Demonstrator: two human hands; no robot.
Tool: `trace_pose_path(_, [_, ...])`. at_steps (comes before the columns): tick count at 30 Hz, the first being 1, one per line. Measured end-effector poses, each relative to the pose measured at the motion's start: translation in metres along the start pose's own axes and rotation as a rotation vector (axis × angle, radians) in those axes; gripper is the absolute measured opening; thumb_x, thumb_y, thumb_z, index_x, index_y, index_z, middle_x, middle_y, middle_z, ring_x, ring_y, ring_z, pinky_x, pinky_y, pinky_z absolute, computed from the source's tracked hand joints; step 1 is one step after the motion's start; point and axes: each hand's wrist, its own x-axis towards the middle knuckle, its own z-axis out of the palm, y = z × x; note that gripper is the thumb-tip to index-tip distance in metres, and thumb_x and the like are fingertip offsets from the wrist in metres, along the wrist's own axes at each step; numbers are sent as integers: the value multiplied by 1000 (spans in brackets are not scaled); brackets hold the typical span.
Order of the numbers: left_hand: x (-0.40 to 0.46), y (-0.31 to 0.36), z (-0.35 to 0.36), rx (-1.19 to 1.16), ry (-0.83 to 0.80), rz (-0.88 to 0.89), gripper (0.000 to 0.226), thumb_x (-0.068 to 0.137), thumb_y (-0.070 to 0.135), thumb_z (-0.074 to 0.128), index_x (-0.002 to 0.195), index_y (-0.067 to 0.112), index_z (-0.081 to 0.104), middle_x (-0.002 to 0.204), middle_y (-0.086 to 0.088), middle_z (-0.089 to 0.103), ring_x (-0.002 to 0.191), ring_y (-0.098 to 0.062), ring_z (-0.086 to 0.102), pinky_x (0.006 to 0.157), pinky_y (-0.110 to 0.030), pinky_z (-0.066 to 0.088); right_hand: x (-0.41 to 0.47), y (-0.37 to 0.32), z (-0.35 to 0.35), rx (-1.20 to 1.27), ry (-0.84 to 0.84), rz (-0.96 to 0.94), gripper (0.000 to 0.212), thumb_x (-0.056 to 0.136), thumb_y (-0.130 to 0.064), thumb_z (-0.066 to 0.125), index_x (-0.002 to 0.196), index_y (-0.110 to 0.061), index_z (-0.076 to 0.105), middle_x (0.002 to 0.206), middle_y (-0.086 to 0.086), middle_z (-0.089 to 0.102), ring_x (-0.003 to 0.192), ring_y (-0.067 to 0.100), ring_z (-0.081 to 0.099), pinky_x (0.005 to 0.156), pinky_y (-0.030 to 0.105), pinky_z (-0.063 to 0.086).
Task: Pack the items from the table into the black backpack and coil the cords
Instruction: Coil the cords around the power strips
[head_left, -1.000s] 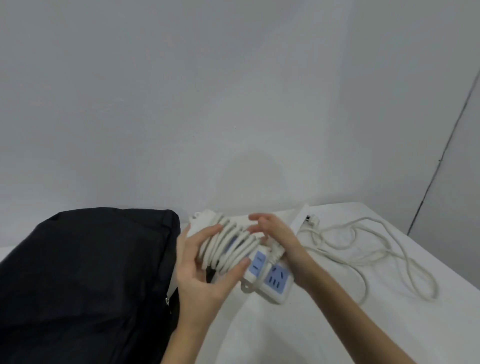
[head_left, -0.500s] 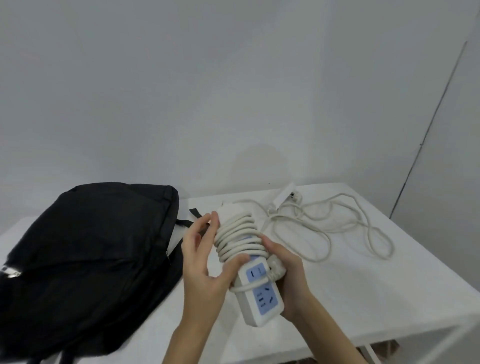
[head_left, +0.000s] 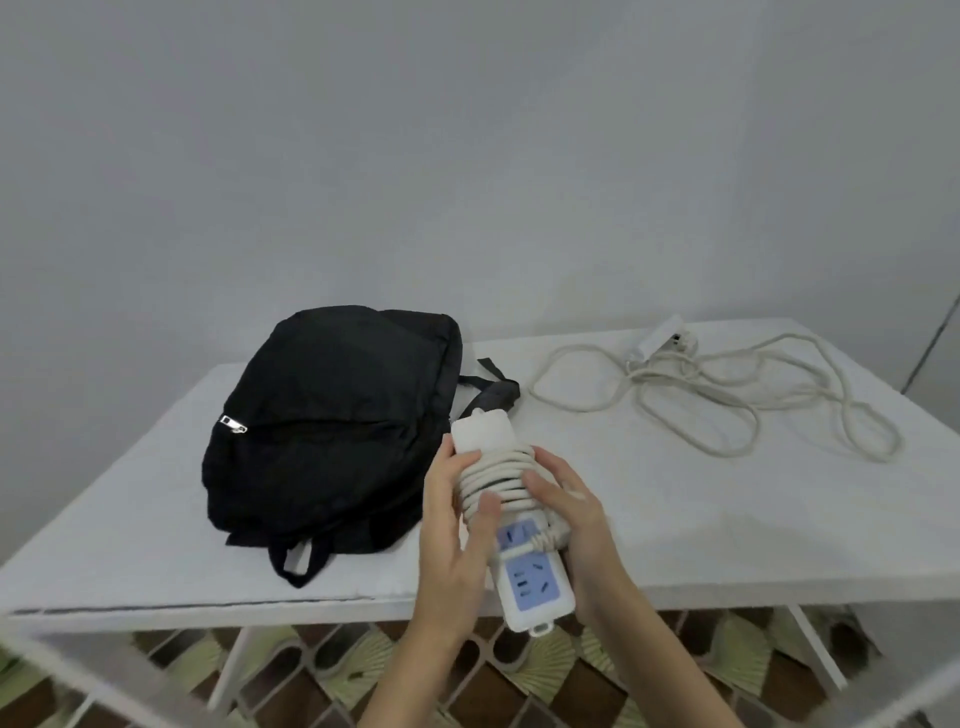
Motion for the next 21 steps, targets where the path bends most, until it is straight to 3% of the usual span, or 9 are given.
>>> trace_pose_path(4, [17, -9, -68, 167, -89, -32, 44, 79, 66, 44, 117, 44, 51, 147, 22, 29, 137, 7, 24, 110, -14, 24, 15, 17, 19, 11, -1, 67, 48, 68, -22, 69, 112, -7, 59, 88, 13, 69, 70, 26, 66, 61, 34, 53])
trace_pose_path(6, [28, -23, -115, 435, -150, -14, 60, 69, 70, 60, 122, 48, 43, 152, 20, 15, 143, 2, 3, 117, -28, 9, 26, 23, 31, 42, -1, 86, 52, 71, -21, 69, 116, -1, 55, 84, 14, 65, 66, 27, 64, 60, 35, 53])
trace_pose_path(9, [49, -55, -181, 1110, -382, -108, 97, 56, 60, 76, 138, 43, 27, 157, 6, -12, 141, -16, -26, 113, -43, -11, 46, 30, 45, 115, 36, 126, 59, 71, -27, 64, 122, 2, 52, 85, 17, 62, 65, 30, 61, 62, 37, 53])
trace_pose_path(11, [66, -72, -211, 1296, -501, -173, 74, 69, 45, 76, 134, 37, 41, 156, 7, 5, 146, -21, -9, 116, -44, -3, 60, 32, 55, 132, 24, 151, 50, 70, -29, 64, 109, 1, 59, 78, 15, 65, 61, 28, 63, 60, 36, 55])
trace_pose_path(12, [75, -78, -221, 1240, -513, -150, 55, 74, 39, 75, 124, 32, 54, 148, 12, 28, 145, -19, 16, 116, -41, 10, 64, 30, 58, 148, -7, 158, 46, 69, -30, 68, 102, 1, 63, 77, 15, 66, 62, 29, 64, 61, 38, 55])
trace_pose_path(14, [100, -83, -237, 1018, -465, -45, 23, 74, 29, 77, 95, 26, 68, 108, 20, 62, 109, -9, 58, 98, -34, 41, 72, 30, 67, 175, -55, 160, 52, 55, -29, 84, 94, 3, 70, 81, 20, 66, 67, 33, 66, 68, 45, 56])
trace_pose_path(16, [126, -77, -243, 796, -428, -21, 17, 69, 18, 80, 73, 28, 67, 76, 15, 67, 77, -6, 63, 78, -35, 49, 81, 33, 71, 184, -66, 162, 67, 38, -27, 92, 92, 6, 72, 84, 24, 66, 68, 37, 66, 66, 49, 56])
trace_pose_path(19, [167, -66, -253, 523, -455, -76, 26, 61, 11, 85, 58, 26, 65, 62, 8, 64, 63, -11, 57, 67, -30, 46, 84, 33, 85, 46, -77, 156, 85, 25, -34, 94, 94, 10, 70, 83, 27, 66, 68, 38, 66, 66, 46, 56])
trace_pose_path(21, [196, -60, -259, 412, -399, -62, 25, 60, 14, 86, 57, 22, 62, 59, 6, 61, 63, -13, 52, 65, -29, 42, 78, 33, 96, 31, -158, 122, 66, 22, -35, 92, 74, 2, 75, 71, 20, 69, 60, 30, 68, 55, 35, 57])
